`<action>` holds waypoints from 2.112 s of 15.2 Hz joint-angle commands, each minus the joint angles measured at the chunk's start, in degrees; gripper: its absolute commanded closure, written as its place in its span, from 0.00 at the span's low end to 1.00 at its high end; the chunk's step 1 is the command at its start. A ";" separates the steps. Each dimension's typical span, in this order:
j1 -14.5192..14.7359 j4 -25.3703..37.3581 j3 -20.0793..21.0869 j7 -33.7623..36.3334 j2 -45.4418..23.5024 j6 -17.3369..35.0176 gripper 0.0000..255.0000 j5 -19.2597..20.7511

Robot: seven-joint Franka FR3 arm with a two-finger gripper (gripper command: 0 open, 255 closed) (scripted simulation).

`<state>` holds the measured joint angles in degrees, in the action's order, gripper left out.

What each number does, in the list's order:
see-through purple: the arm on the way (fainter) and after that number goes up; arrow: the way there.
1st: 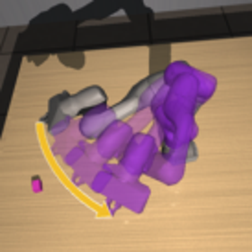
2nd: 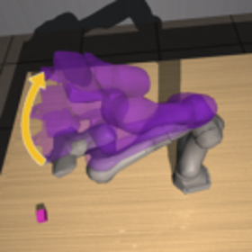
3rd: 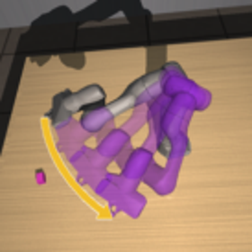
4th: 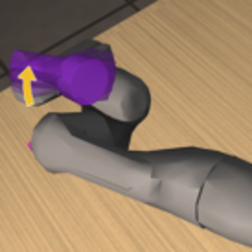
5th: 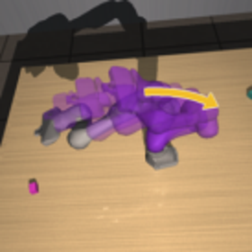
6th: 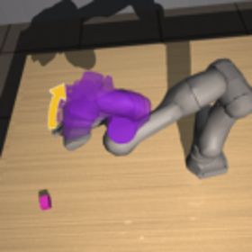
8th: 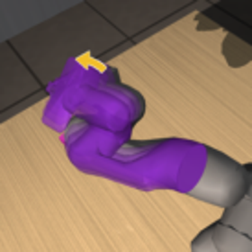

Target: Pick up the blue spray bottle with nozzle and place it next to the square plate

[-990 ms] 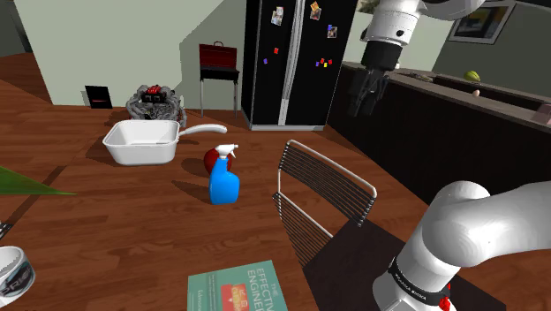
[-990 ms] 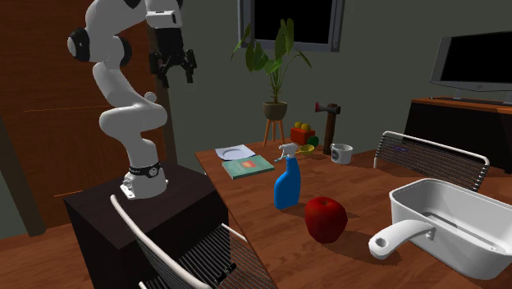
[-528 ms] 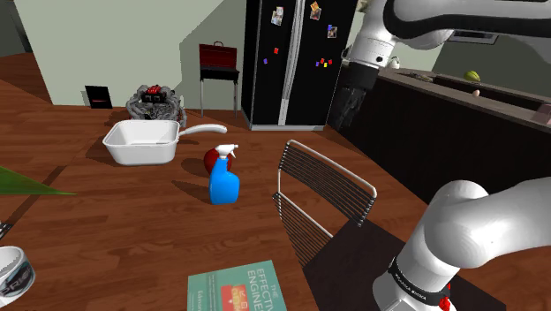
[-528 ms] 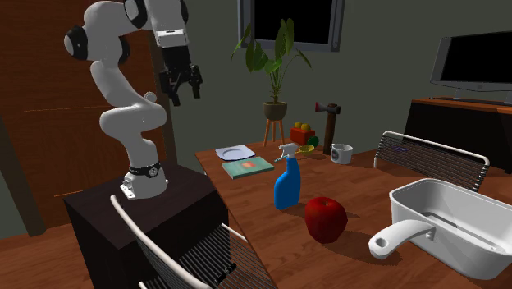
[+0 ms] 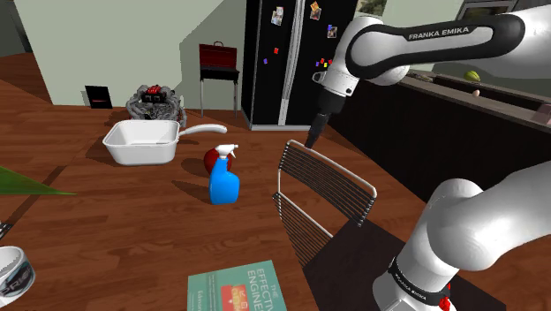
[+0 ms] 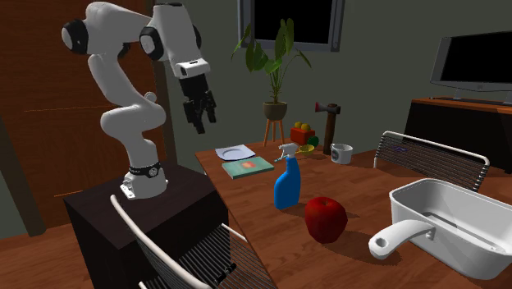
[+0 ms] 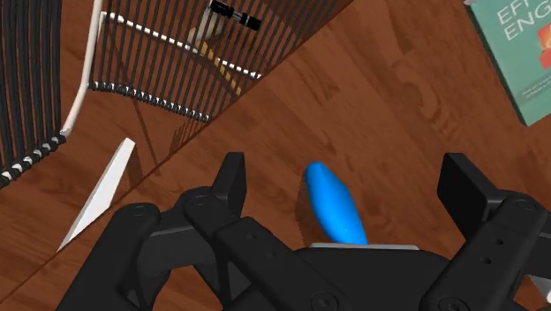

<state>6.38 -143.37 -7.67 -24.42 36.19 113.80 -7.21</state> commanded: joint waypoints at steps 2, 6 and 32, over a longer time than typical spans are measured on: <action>2.51 -0.41 -1.99 -6.69 -5.40 7.48 0.00 -1.57; 6.51 0.35 -4.45 -15.97 -13.12 16.12 0.00 -5.29; 17.23 18.36 -4.36 -61.94 -49.41 34.21 0.00 -39.01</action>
<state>23.63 -125.02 -12.04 -86.29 -13.18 147.98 -46.15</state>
